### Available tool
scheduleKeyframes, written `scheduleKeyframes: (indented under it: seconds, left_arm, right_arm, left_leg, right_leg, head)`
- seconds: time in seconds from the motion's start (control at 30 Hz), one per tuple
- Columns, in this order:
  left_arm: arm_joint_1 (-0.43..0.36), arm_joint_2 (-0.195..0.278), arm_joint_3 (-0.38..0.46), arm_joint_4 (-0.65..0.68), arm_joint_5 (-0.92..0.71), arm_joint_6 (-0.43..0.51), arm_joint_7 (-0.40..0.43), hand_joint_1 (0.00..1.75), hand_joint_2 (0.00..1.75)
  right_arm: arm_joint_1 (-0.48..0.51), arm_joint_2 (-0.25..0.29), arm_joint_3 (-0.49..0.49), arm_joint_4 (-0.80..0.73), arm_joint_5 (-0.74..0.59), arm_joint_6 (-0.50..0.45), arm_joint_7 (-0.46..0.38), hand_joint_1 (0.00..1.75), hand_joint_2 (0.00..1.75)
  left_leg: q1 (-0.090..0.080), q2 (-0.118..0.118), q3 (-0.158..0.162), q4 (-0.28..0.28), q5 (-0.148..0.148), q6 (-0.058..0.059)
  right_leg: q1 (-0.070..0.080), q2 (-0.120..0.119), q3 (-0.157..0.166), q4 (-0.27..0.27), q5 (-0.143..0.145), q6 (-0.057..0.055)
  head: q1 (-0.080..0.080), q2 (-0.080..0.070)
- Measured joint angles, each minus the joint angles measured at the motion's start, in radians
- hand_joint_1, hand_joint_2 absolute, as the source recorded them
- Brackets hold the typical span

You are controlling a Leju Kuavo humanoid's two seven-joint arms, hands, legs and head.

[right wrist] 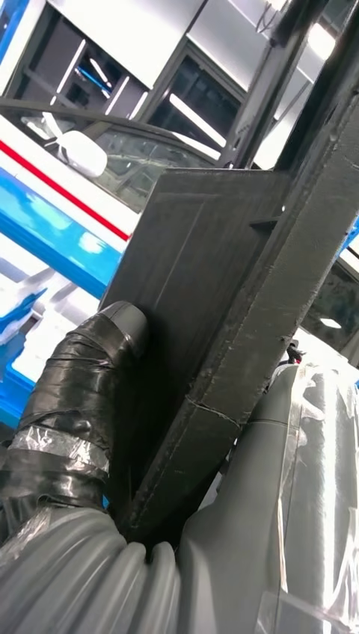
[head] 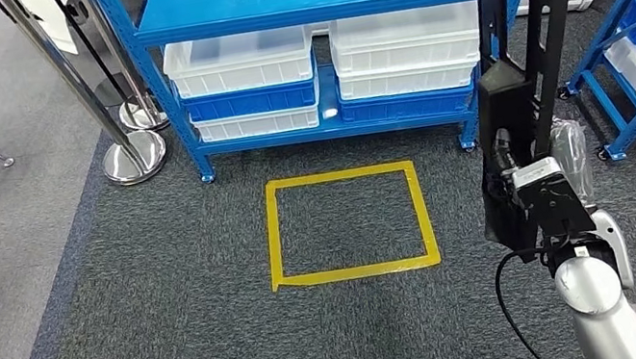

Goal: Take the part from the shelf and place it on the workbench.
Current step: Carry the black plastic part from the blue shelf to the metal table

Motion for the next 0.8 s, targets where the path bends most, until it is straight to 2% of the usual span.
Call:
scheduleKeyframes:
  seconds: [0.07, 0.13, 0.17, 0.2, 0.23, 0.3, 0.33, 0.37, 0.47, 0.5, 0.53, 0.57, 0.63, 0.67, 0.7, 0.73, 0.8]
  left_arm:
    - [-0.001, 0.0, 0.0, 0.0, 0.0, 0.0, 0.001, 0.0, 1.75]
    - [-0.001, 0.0, 0.0, 0.0, 0.0, 0.0, 0.001, 0.0, 1.75]
    - [0.0, 0.0, 0.0, 0.0, 0.0, 0.0, 0.001, 0.0, 1.75]
    - [0.0, 0.0, 0.0, 0.0, 0.0, 0.0, 0.001, 0.0, 1.75]
    - [0.0, 0.0, 0.0, 0.0, 0.0, 0.0, 0.001, 0.0, 1.75]
    - [-0.002, 0.0, 0.0, 0.0, 0.0, 0.0, 0.002, 0.0, 1.75]
    - [-0.004, 0.0, 0.0, 0.0, 0.0, 0.0, 0.002, 0.0, 1.75]
    - [-0.005, 0.0, 0.0, 0.0, 0.0, 0.0, 0.002, 0.0, 1.75]
    - [-0.005, 0.0, 0.0, 0.0, 0.0, 0.0, 0.005, 0.0, 1.75]
    - [-0.005, 0.0, 0.0, 0.0, 0.0, 0.0, 0.006, 0.0, 1.75]
    - [-0.005, 0.0, 0.0, 0.0, 0.0, 0.0, 0.007, 0.0, 1.75]
    - [-0.006, 0.0, 0.001, 0.0, -0.001, 0.0, 0.007, 0.0, 1.75]
    - [-0.007, 0.0, 0.001, 0.0, -0.001, 0.0, 0.007, 0.0, 1.75]
    - [-0.007, 0.0, 0.001, 0.0, -0.001, 0.0, 0.007, 0.0, 1.75]
    - [-0.006, 0.0, 0.001, 0.0, -0.001, 0.0, 0.007, 0.0, 1.75]
    - [-0.006, 0.0, 0.001, 0.0, -0.001, -0.001, 0.008, 0.0, 1.75]
    - [-0.006, -0.001, 0.002, 0.0, -0.001, -0.001, 0.009, 0.0, 1.75]
  right_arm:
    - [-0.003, 0.0, 0.0, 0.0, 0.0, 0.0, 0.0, 1.75, 1.75]
    - [-0.004, 0.0, 0.0, 0.0, 0.0, 0.0, 0.0, 1.75, 1.75]
    - [-0.004, 0.0, 0.0, 0.0, 0.0, 0.0, 0.0, 1.75, 1.75]
    - [-0.004, 0.0, 0.0, 0.001, 0.0, 0.0, 0.0, 1.75, 1.75]
    - [-0.004, 0.0, 0.0, 0.001, 0.0, 0.0, 0.0, 1.75, 1.75]
    - [-0.008, 0.0, 0.0, 0.001, -0.001, 0.0, 0.0, 1.75, 1.75]
    - [-0.011, 0.0, 0.0, 0.001, -0.001, 0.0, 0.0, 1.75, 1.75]
    - [-0.014, 0.0, 0.0, 0.002, -0.001, 0.001, 0.0, 1.75, 1.75]
    - [-0.018, 0.0, 0.0, 0.004, -0.001, 0.001, 0.0, 1.75, 1.75]
    - [-0.018, 0.0, 0.0, 0.004, -0.001, 0.002, 0.0, 1.75, 1.75]
    - [-0.018, 0.0, 0.0, 0.006, -0.001, 0.002, 0.0, 1.75, 1.75]
    - [-0.019, 0.0, 0.0, 0.007, -0.001, 0.002, 0.0, 1.75, 1.75]
    - [-0.02, 0.0, 0.0, 0.011, -0.002, 0.002, 0.0, 1.75, 1.75]
    - [-0.02, 0.0, 0.0, 0.014, -0.002, 0.002, 0.0, 1.75, 1.75]
    - [-0.019, 0.0, 0.0, 0.016, -0.002, 0.002, 0.0, 1.75, 1.75]
    - [-0.019, 0.0, 0.0, 0.018, -0.002, 0.002, 0.0, 1.75, 1.75]
    - [-0.021, 0.0, 0.0, 0.019, -0.002, 0.002, 0.0, 1.75, 1.75]
  left_leg:
    - [0.006, -0.001, -0.03, 0.079, -0.059, -0.013]
    - [0.014, -0.001, -0.073, 0.198, -0.123, -0.023]
    - [0.017, -0.001, -0.083, 0.233, -0.134, -0.026]
    - [0.019, -0.001, -0.077, 0.236, -0.128, -0.027]
    - [0.02, -0.001, -0.052, 0.201, -0.106, -0.026]
    - [0.02, -0.002, 0.026, 0.071, -0.055, -0.021]
    - [0.018, -0.003, 0.056, 0.017, -0.04, -0.017]
    - [0.015, -0.004, 0.072, -0.017, -0.033, -0.012]
    - [0.008, -0.004, 0.069, -0.039, -0.019, 0.009]
    - [0.008, -0.003, 0.067, -0.047, -0.009, 0.017]
    - [0.008, -0.002, 0.064, -0.055, 0.001, 0.025]
    - [0.009, 0.0, 0.058, -0.06, 0.01, 0.032]
    - [0.005, 0.001, 0.041, -0.059, 0.022, 0.04]
    - [0.003, 0.001, 0.031, -0.057, 0.027, 0.042]
    - [0.002, 0.001, 0.021, -0.054, 0.032, 0.042]
    - [0.001, 0.001, 0.01, -0.049, 0.036, 0.041]
    - [0.0, 0.0, -0.009, -0.035, 0.041, 0.038]
  right_leg:
    - [-0.002, -0.003, -0.003, -0.003, 0.006, -0.009]
    - [-0.001, -0.005, -0.009, -0.002, 0.011, -0.013]
    - [-0.001, -0.005, -0.012, -0.002, 0.013, -0.012]
    - [0.0, -0.006, -0.015, -0.001, 0.016, -0.012]
    - [-0.001, -0.006, -0.017, -0.001, 0.018, -0.01]
    - [-0.001, -0.005, -0.02, -0.001, 0.023, -0.004]
    - [-0.001, -0.005, -0.022, -0.001, 0.026, 0.001]
    - [-0.002, -0.004, -0.024, -0.001, 0.03, 0.008]
    - [-0.007, -0.004, -0.031, -0.006, 0.042, 0.03]
    - [-0.009, -0.003, -0.035, -0.002, 0.034, 0.034]
    - [-0.009, -0.003, -0.043, 0.018, 0.011, 0.036]
    - [-0.008, -0.002, -0.058, 0.059, -0.027, 0.035]
    - [-0.004, 0.0, -0.096, 0.174, -0.107, 0.033]
    - [-0.003, 0.0, -0.106, 0.22, -0.128, 0.033]
    - [-0.002, 0.0, -0.102, 0.235, -0.129, 0.033]
    - [-0.002, 0.0, -0.08, 0.214, -0.114, 0.033]
    - [-0.001, 0.0, 0.001, 0.096, -0.071, 0.028]
  head:
    - [0.0, 0.0]
    - [0.0, 0.0]
    - [0.0, 0.0]
    - [0.0, 0.0]
    - [0.0, 0.0]
    - [0.0, 0.0]
    - [0.0, 0.0]
    - [0.0, 0.0]
    - [0.0, 0.0]
    - [0.0, 0.0]
    - [0.0, 0.0]
    - [0.001, 0.0]
    - [0.001, 0.0]
    - [0.001, 0.0]
    - [0.001, 0.0]
    - [0.001, 0.0]
    - [0.001, 0.0]
